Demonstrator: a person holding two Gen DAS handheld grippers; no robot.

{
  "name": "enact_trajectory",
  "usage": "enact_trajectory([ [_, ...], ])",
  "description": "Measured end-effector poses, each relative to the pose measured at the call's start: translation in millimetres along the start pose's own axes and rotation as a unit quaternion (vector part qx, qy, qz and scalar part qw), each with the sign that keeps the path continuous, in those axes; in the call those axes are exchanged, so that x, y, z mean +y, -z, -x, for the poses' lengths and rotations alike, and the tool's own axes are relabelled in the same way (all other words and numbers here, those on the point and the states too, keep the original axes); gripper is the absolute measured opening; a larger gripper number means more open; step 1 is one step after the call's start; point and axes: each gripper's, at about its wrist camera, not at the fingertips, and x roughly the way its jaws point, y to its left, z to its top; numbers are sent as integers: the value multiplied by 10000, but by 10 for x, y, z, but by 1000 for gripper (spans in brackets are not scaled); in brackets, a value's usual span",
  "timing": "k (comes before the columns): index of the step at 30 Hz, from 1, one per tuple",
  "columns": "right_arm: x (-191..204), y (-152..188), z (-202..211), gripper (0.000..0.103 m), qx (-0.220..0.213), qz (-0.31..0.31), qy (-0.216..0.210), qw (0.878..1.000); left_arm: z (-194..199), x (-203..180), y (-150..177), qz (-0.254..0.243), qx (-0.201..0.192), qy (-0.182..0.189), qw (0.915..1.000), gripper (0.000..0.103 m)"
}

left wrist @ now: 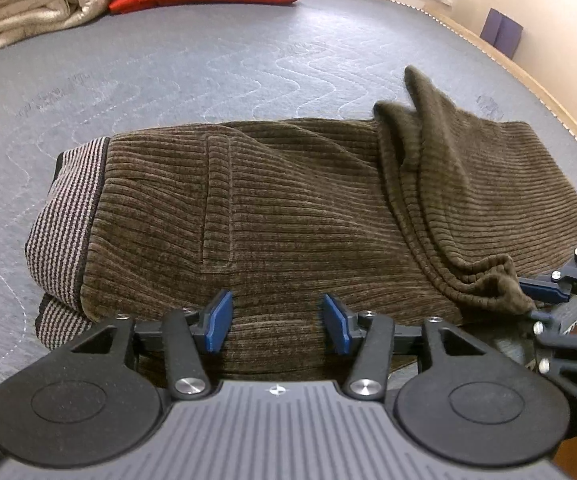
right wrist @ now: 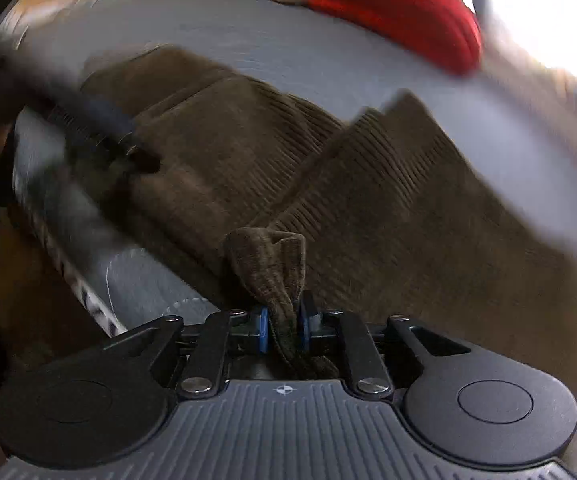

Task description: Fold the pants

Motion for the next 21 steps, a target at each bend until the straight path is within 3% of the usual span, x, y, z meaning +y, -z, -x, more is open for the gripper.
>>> enact_trajectory([
  [2, -14, -15, 77, 23, -60, 17, -36, 10000, -3, 20, -24, 34, 28, 84, 10000, 65],
  [4, -151, 8, 175, 23, -132, -373, -253, 9989, -14, 3, -36, -5, 53, 125, 9999, 70],
  [9, -390, 63, 461, 24, -713, -1190, -766, 9874, -31, -37, -43, -75, 70, 86, 9999, 72],
  [12, -516, 61, 531, 33, -1008, -1700, -678, 9779, -44, -47, -43, -64, 73, 87, 9999, 73],
  [14, -564, 83, 482, 37, -926, -1855, -508, 9769, -52, -63, -31, -142, 66, 59, 9999, 75],
  [21, -242, 37, 209, 42, -561, -1047, -742, 9901, -96, -126, -4, -280, 40, 3, 9996, 78],
])
